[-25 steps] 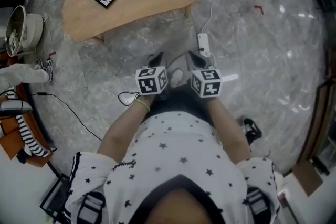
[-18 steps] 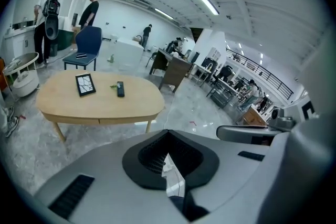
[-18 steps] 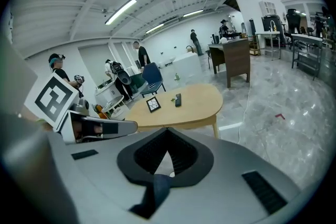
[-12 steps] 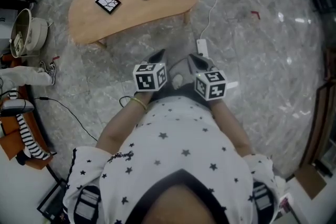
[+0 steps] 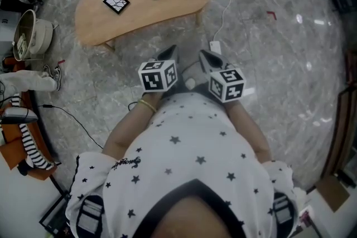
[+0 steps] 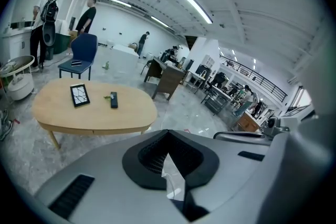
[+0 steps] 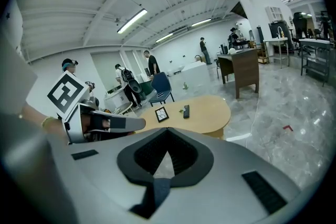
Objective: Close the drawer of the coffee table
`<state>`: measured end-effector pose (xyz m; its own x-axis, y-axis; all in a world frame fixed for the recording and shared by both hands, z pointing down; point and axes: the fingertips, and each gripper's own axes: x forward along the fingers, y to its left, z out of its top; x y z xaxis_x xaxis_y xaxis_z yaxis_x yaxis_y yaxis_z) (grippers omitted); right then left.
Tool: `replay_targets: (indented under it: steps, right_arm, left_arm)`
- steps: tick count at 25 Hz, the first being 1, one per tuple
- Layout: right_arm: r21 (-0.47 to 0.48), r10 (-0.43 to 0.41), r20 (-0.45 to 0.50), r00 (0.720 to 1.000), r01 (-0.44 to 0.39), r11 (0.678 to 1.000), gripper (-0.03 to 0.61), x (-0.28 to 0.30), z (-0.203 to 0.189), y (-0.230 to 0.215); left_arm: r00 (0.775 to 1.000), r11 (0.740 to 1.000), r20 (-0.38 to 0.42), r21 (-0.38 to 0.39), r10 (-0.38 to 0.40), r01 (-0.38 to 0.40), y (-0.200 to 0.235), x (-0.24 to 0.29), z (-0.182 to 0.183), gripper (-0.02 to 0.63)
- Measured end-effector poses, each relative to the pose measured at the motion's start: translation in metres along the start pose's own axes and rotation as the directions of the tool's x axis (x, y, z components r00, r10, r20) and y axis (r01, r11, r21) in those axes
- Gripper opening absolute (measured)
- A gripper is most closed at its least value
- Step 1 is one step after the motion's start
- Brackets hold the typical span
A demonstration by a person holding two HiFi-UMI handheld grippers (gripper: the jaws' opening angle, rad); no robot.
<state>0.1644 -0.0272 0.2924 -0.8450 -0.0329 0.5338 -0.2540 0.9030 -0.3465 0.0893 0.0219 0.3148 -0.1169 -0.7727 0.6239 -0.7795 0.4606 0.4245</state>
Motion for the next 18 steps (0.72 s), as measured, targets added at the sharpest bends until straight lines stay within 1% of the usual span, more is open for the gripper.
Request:
replay_targets:
  steps: [8, 18]
  right_arm:
    - [-0.004, -0.005, 0.001, 1.0, 0.005, 1.0, 0.008, -0.006, -0.005, 0.001]
    - [-0.002, -0.003, -0.002, 1.0, 0.003, 1.0, 0.008, -0.007, -0.011, 0.002]
  left_arm:
    - [1.0, 1.0, -0.014, 0.017, -0.018, 0.019, -0.009, 0.0, -0.006, 0.008]
    - [0.999, 0.999, -0.015, 0.017, -0.029, 0.029, -0.011, -0.001, -0.012, 0.008]
